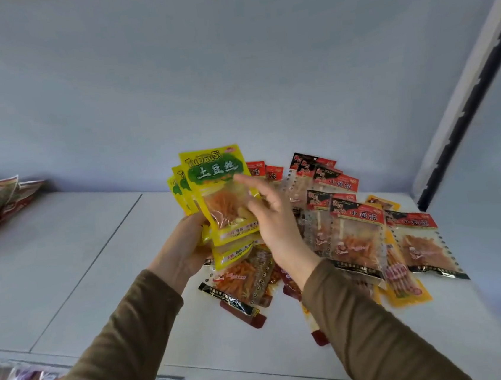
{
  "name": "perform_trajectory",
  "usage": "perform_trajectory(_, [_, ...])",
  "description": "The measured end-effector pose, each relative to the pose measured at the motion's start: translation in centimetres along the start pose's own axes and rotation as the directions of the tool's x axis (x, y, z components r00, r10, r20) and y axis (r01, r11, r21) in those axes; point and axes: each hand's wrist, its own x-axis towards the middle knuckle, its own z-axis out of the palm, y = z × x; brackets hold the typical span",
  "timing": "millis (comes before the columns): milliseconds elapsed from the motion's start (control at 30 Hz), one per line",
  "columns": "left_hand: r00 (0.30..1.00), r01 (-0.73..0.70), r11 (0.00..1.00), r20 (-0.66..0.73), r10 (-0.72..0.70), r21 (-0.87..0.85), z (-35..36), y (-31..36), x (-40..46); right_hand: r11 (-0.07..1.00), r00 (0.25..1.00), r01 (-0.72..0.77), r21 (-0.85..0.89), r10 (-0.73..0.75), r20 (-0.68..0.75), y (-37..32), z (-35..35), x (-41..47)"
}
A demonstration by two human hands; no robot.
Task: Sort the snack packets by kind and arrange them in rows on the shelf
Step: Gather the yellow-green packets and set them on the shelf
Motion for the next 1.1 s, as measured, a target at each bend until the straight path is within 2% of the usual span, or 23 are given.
perform_trajectory(67, [0.999, 0.002, 0.996, 0.044, 0.002, -0.093, 0.6, 0.2, -0.7, 0.987, 0.997, 0.061, -0.151, -0.066, -0.030, 0.7, 0.7, -0.2])
perform_trajectory(133, [0.988, 0.023, 0.980, 0.153, 0.008, -0.197, 0.6, 0.6, -1.3, 0.946, 0.989, 0.124, -0.298, -0.142, -0.037, 1.2, 1.3, -0.3])
perform_trajectory(200, [0.960, 0.016, 0.980, 0.276, 0.040, -0.199, 0.2, 1.0, -1.7, 0.899, 0.978, 0.167, -0.406, -0.202, -0.045, 1.6, 1.9, -0.2])
perform_trajectory(233, [0.955, 0.003, 0.985, 0.292, 0.048, -0.172, -0.1, 1.0, -1.8, 0.877, 0.973, 0.179, -0.445, -0.226, -0.053, 1.7, 2.3, -0.2])
perform_trajectory(333, [0.968, -0.046, 0.996, 0.242, 0.065, -0.083, -0.4, 0.9, -2.3, 0.811, 0.960, 0.215, -0.544, -0.278, -0.035, 1.6, 3.4, -0.6])
perform_trajectory(400, [0.980, -0.063, 0.994, 0.184, 0.078, -0.084, -0.8, 0.9, -2.2, 0.764, 0.950, 0.261, -0.591, -0.311, 0.017, 1.4, 4.2, -0.9])
perform_trajectory(467, [0.986, -0.087, 0.991, 0.133, 0.100, -0.105, -1.5, 1.2, -2.2, 0.825, 0.971, 0.230, -0.516, -0.231, 0.063, 1.3, 4.5, -0.6])
perform_trajectory(533, [0.990, -0.092, 0.986, 0.097, 0.106, -0.137, -2.4, 1.6, -2.1, 0.971, 0.997, 0.017, -0.240, 0.003, 0.082, 0.5, 4.7, 0.1])
perform_trajectory(567, [0.991, -0.089, 0.984, 0.088, 0.104, -0.154, -3.0, 1.8, -2.1, 0.991, 0.991, -0.100, -0.085, 0.107, 0.079, 0.1, 4.8, 0.6])
perform_trajectory(600, [0.991, -0.086, 0.983, 0.083, 0.101, -0.163, -3.5, 2.1, -2.2, 0.986, 0.985, -0.168, -0.005, 0.169, 0.046, -0.3, 4.9, 1.1])
perform_trajectory(667, [0.990, -0.108, 0.983, 0.079, 0.121, -0.149, -5.0, 2.6, -2.2, 0.972, 0.973, -0.232, -0.020, 0.232, -0.002, -1.0, 5.4, 2.0])
perform_trajectory(700, [0.986, -0.131, 0.982, 0.087, 0.144, -0.133, -5.8, 2.9, -2.2, 0.956, 0.957, -0.289, -0.058, 0.291, 0.019, -1.1, 5.9, 2.4])
perform_trajectory(800, [0.978, -0.178, 0.980, 0.096, 0.186, -0.084, -8.5, 3.6, -2.3, 0.864, 0.844, -0.485, -0.138, 0.503, 0.187, -0.6, 8.5, 3.3])
perform_trajectory(833, [0.978, -0.183, 0.981, 0.091, 0.188, -0.064, -9.5, 3.9, -2.3, 0.840, 0.813, -0.519, -0.156, 0.542, 0.212, -0.3, 9.6, 3.4])
perform_trajectory(900, [0.980, -0.176, 0.984, 0.088, 0.178, -0.026, -11.9, 4.5, -2.5, 0.830, 0.805, -0.541, -0.135, 0.558, 0.203, 0.6, 12.3, 3.7])
perform_trajectory(1100, [0.979, -0.101, 0.995, 0.176, 0.101, -0.010, -20.8, 6.9, -3.0, 0.802, 0.850, -0.525, 0.284, 0.508, 0.135, 3.8, 23.7, 3.3])
